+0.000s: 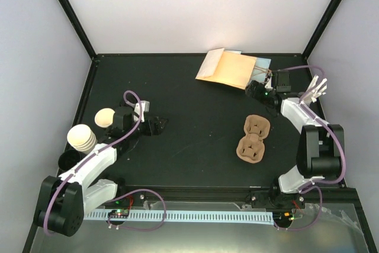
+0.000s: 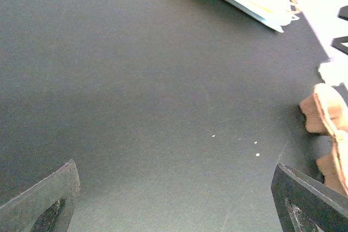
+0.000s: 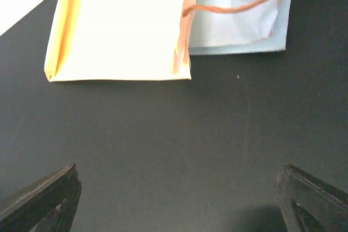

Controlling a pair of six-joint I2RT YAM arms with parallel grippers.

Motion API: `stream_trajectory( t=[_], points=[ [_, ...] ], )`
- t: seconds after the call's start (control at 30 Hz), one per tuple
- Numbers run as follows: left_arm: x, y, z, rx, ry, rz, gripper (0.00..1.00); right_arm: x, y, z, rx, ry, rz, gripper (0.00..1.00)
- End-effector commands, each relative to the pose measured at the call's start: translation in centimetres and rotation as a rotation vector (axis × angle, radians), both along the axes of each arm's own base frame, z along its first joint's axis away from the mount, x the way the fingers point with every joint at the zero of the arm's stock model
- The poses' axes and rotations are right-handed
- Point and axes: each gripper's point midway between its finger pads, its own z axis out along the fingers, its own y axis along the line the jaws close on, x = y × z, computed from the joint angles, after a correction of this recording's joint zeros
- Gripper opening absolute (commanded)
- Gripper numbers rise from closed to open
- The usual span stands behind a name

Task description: Pack the takeout coffee

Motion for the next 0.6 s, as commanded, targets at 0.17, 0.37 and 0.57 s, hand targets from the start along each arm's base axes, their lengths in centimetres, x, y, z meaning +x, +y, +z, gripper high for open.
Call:
stream_trajectory(
  t=[0.17, 0.37, 0.57],
  points=[
    [0.9, -2.0, 4.7, -0.059, -0.175, -0.109, 0.99, 5.7, -1.1, 1.0, -0.002, -0.041, -0.047, 1.0],
    [-0.1, -2.4, 4.4, -0.081, -0.234, -0.151, 0.99, 8.7, -1.3, -0.2, 0.049, -0.018, -0.021, 0.92],
    [-0.6, -2.4, 4.1, -0.091, -0.264, -0.164, 0.99, 10.9, -0.9, -2.0, 0.09, 0.016, 0.008, 0.88]
  ],
)
